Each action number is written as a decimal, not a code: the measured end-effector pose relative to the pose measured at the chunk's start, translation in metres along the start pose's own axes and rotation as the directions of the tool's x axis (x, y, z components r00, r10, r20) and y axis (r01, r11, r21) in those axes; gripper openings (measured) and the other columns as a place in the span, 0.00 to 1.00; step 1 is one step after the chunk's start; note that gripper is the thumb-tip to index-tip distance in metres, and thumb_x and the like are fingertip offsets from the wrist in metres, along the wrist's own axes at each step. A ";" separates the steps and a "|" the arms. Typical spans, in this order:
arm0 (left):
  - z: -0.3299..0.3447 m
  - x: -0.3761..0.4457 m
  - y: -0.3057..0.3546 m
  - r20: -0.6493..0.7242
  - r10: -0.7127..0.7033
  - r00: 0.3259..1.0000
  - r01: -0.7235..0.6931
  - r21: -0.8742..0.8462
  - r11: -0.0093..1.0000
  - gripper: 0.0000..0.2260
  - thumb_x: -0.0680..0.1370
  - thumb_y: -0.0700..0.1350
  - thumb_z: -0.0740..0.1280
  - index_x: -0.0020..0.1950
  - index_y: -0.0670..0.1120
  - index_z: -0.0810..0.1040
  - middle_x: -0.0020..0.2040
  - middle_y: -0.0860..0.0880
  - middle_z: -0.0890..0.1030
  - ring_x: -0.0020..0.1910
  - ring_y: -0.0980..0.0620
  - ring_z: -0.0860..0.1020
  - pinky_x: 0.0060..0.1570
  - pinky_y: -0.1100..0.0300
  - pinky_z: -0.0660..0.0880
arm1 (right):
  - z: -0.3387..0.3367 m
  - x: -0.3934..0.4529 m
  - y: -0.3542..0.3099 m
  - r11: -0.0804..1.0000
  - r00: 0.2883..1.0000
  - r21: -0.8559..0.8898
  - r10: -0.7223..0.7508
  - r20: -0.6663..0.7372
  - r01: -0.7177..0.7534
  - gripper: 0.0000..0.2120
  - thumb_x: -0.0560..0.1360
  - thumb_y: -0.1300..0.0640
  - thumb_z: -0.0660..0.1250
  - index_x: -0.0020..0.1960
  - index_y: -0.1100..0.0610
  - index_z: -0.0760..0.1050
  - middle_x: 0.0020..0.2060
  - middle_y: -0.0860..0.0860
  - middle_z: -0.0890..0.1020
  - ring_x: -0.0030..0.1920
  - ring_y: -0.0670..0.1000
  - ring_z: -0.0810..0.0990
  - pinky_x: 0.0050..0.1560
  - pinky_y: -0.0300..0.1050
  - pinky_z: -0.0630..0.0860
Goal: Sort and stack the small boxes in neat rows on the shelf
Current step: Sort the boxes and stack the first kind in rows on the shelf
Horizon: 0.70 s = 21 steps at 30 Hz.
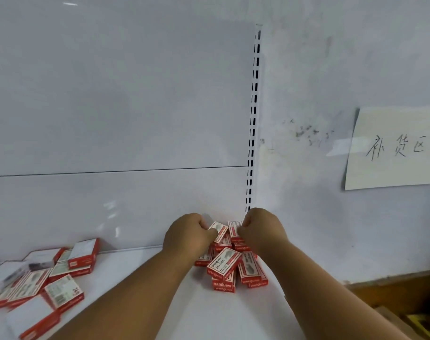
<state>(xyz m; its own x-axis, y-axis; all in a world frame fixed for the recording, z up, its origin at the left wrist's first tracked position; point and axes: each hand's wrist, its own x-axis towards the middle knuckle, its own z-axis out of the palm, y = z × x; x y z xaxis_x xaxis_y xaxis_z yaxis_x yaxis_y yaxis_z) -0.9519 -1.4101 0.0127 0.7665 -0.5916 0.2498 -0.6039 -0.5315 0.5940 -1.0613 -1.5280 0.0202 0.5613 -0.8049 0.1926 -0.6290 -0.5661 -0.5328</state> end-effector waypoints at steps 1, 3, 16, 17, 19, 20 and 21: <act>0.001 0.001 0.001 0.021 0.007 1.000 -0.007 0.025 1.000 0.10 0.74 0.56 0.69 0.40 0.51 0.77 0.38 0.54 0.81 0.40 0.54 0.80 0.40 0.57 0.76 | 0.000 0.000 -0.001 1.000 1.000 -0.014 -0.020 -0.005 0.020 0.02 0.75 0.55 0.65 0.46 0.53 0.75 0.40 0.48 0.80 0.39 0.47 0.78 0.35 0.41 0.73; 0.003 0.000 0.002 0.035 0.017 0.999 -0.020 0.070 0.997 0.12 0.75 0.58 0.67 0.42 0.50 0.77 0.40 0.53 0.81 0.41 0.52 0.79 0.41 0.57 0.75 | 0.001 0.000 -0.003 0.997 0.998 -0.036 -0.063 -0.011 0.063 0.03 0.76 0.56 0.64 0.47 0.53 0.75 0.43 0.48 0.80 0.42 0.48 0.78 0.39 0.42 0.74; -0.089 -0.024 -0.071 -0.013 0.198 0.980 -0.188 0.255 0.948 0.04 0.75 0.51 0.65 0.48 0.54 0.77 0.46 0.55 0.79 0.45 0.53 0.77 0.47 0.57 0.76 | 0.027 -0.038 -0.103 0.932 0.933 0.056 -0.355 -0.056 0.358 0.07 0.75 0.50 0.67 0.51 0.50 0.77 0.48 0.45 0.79 0.48 0.48 0.77 0.47 0.42 0.75; -0.104 -0.026 -0.087 -0.020 0.190 0.982 -0.177 0.277 0.944 0.05 0.74 0.51 0.65 0.49 0.54 0.78 0.47 0.55 0.79 0.46 0.52 0.77 0.48 0.57 0.76 | 0.035 -0.045 -0.118 0.922 0.925 0.067 -0.379 -0.043 0.381 0.07 0.75 0.49 0.67 0.51 0.50 0.77 0.48 0.45 0.79 0.49 0.47 0.77 0.46 0.41 0.73; -0.131 -0.027 -0.119 -0.040 0.158 0.987 -0.139 0.300 0.944 0.07 0.75 0.50 0.65 0.51 0.54 0.78 0.48 0.55 0.80 0.46 0.52 0.78 0.48 0.58 0.76 | 0.054 -0.057 -0.149 0.907 0.911 0.097 -0.413 0.007 0.410 0.08 0.75 0.49 0.67 0.53 0.50 0.77 0.49 0.45 0.79 0.48 0.47 0.76 0.44 0.40 0.70; -0.144 -0.028 -0.136 -0.053 0.136 0.989 -0.114 0.301 0.947 0.07 0.75 0.49 0.66 0.52 0.54 0.78 0.49 0.55 0.80 0.46 0.53 0.78 0.47 0.58 0.76 | 0.064 -0.063 -0.165 0.900 0.903 0.108 -0.427 0.036 0.421 0.09 0.75 0.50 0.67 0.53 0.51 0.77 0.50 0.45 0.79 0.47 0.47 0.76 0.43 0.39 0.70; -0.155 -0.029 -0.151 -0.063 0.113 0.992 -0.089 0.298 0.950 0.08 0.75 0.49 0.66 0.53 0.54 0.78 0.49 0.55 0.80 0.46 0.53 0.78 0.47 0.59 0.76 | 0.074 -0.068 -0.180 0.896 0.897 0.114 -0.438 0.062 0.429 0.09 0.75 0.50 0.67 0.54 0.51 0.77 0.50 0.45 0.79 0.46 0.47 0.76 0.43 0.39 0.70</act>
<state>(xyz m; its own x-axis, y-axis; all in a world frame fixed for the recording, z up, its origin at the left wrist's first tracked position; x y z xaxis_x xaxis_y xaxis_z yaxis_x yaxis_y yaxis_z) -0.8489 -1.2187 0.0343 0.7056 -0.6084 0.3633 -0.7076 -0.6329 0.3144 -0.9467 -1.3583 0.0419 0.8121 -0.4632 0.3549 -0.2613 -0.8325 -0.4885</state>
